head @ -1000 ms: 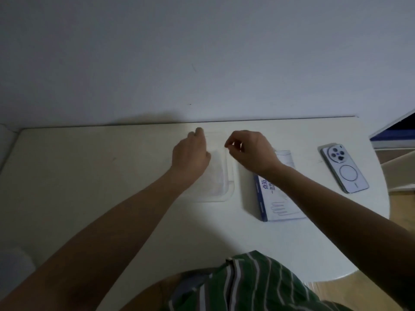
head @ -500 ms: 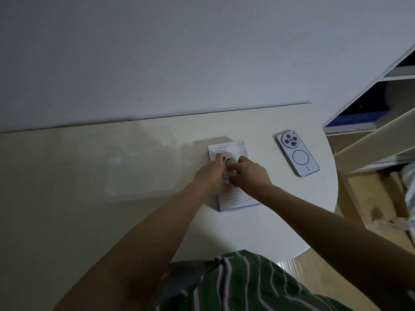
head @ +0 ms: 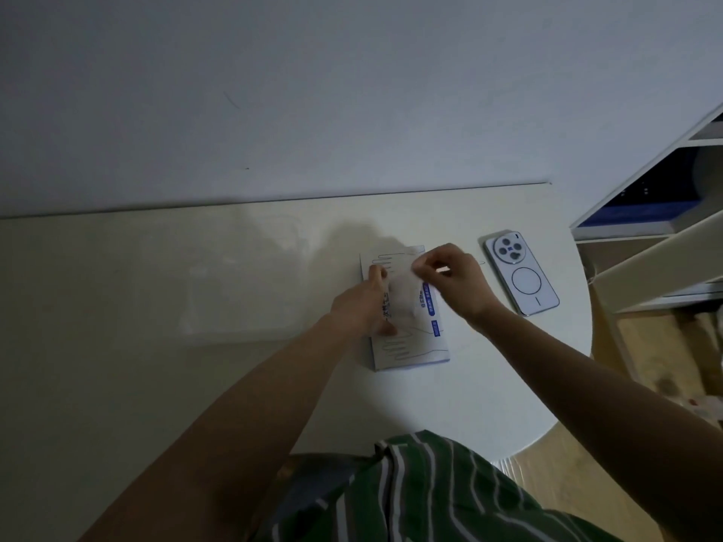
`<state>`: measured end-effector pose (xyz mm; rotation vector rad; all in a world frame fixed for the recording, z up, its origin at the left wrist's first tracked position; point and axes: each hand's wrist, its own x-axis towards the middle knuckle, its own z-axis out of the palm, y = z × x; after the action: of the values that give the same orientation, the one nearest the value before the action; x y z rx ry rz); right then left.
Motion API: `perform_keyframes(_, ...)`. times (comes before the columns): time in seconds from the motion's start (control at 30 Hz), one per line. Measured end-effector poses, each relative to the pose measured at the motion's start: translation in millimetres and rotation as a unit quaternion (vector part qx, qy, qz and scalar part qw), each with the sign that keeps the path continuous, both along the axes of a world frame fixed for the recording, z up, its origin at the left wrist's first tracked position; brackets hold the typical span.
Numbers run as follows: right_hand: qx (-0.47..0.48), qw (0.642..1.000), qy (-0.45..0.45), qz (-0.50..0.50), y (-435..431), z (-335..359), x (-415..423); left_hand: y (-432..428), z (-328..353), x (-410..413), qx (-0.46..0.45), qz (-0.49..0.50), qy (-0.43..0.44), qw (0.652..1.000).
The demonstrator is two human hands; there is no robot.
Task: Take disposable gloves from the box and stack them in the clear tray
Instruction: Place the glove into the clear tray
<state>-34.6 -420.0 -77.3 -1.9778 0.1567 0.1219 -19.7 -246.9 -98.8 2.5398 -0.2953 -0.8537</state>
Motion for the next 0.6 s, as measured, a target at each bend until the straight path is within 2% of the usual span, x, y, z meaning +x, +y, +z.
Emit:
perform_keyframes(0.1, 0.104, 0.993, -0.006, -0.061, -6, 11, 8, -1, 0, 1, 0.007, 0.003, -0.003, 1.000)
perform_keyframes(0.17, 0.136, 0.988, -0.014, -0.075, -5, 18, 10, -1, 0, 2, 0.012, -0.003, -0.001, 1.000)
perform_keyframes(0.3, 0.103, 0.990, -0.027, -0.094, 3, 29, 10, 1, 1, 3, 0.006, -0.004, 0.012, 1.000)
perform_keyframes(0.4, 0.071, 0.996, 0.004, -0.059, 5, 37, 12, 2, 7, 8, -0.020, -0.008, 0.025, 0.999)
perform_keyframes(0.5, 0.040, 0.997, 0.052, -0.043, 0, 35, 9, 4, 19, 19, -0.131, 0.082, 0.071, 0.985)
perform_keyframes(0.6, 0.088, 0.991, 0.086, -0.051, -6, 29, 4, 10, 35, 27, -0.307, 0.188, 0.125, 0.925)
